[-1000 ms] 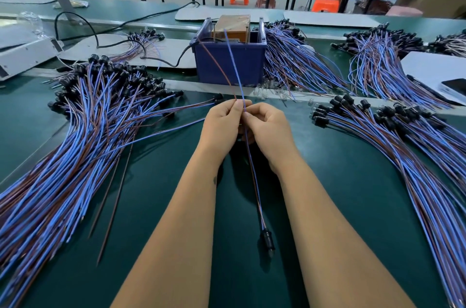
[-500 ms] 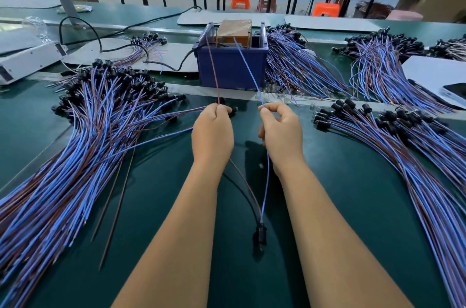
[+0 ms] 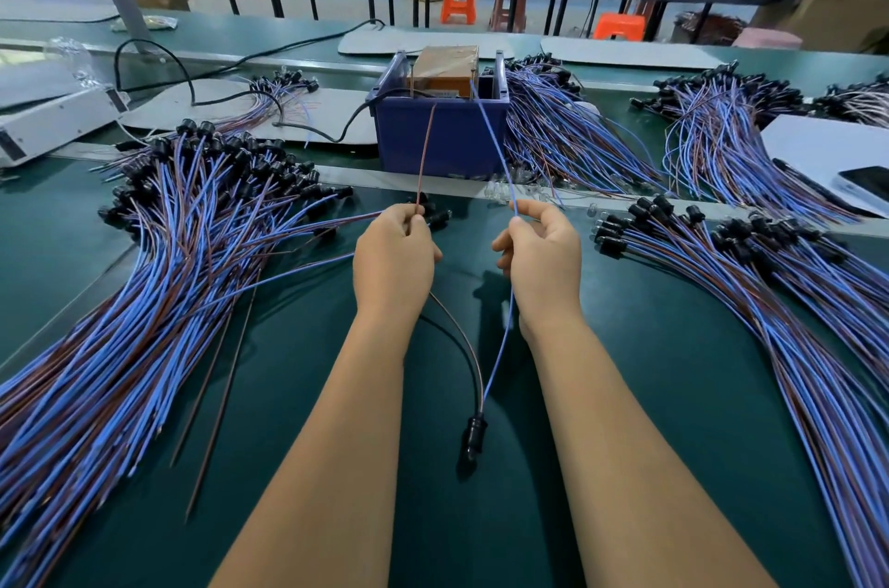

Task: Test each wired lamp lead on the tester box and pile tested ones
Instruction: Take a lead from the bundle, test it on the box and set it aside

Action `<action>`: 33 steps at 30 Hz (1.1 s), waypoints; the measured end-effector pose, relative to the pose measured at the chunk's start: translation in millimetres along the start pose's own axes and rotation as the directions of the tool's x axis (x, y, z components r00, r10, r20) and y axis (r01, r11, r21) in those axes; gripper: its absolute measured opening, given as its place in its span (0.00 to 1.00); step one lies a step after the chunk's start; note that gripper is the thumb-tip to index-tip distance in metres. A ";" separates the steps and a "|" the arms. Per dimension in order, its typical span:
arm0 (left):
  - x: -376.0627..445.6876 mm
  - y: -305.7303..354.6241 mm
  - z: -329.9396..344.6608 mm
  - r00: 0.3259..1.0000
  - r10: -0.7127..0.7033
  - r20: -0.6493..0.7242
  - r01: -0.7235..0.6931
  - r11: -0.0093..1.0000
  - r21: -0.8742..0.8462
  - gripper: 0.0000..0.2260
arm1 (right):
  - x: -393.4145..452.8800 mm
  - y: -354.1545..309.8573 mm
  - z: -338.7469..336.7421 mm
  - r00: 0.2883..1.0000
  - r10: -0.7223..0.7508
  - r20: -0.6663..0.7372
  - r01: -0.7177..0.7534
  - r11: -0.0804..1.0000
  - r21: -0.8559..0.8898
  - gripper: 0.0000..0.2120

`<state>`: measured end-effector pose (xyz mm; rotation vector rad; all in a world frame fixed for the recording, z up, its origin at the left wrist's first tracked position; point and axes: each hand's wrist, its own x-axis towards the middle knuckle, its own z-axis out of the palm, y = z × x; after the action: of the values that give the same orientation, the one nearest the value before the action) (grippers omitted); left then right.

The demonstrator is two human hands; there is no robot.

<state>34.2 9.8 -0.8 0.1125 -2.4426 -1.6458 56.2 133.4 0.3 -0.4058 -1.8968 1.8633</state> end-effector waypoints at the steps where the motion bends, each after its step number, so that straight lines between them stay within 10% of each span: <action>1: -0.2 0.3 1.2 1.000 0.004 -0.002 -0.004 1.000 0.005 0.12 | 0.1 -0.2 -0.5 1.000 0.003 -0.008 -0.003 1.000 0.010 0.11; 33: 9.3 -1.6 0.4 0.997 -0.047 -0.065 0.030 0.969 -0.245 0.08 | 4.1 1.5 1.5 0.997 0.043 -0.065 -0.038 0.997 0.071 0.09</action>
<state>25.0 7.9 -1.4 0.1792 -2.1801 -1.9091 51.8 134.2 -0.7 -0.4813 -1.7875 1.9114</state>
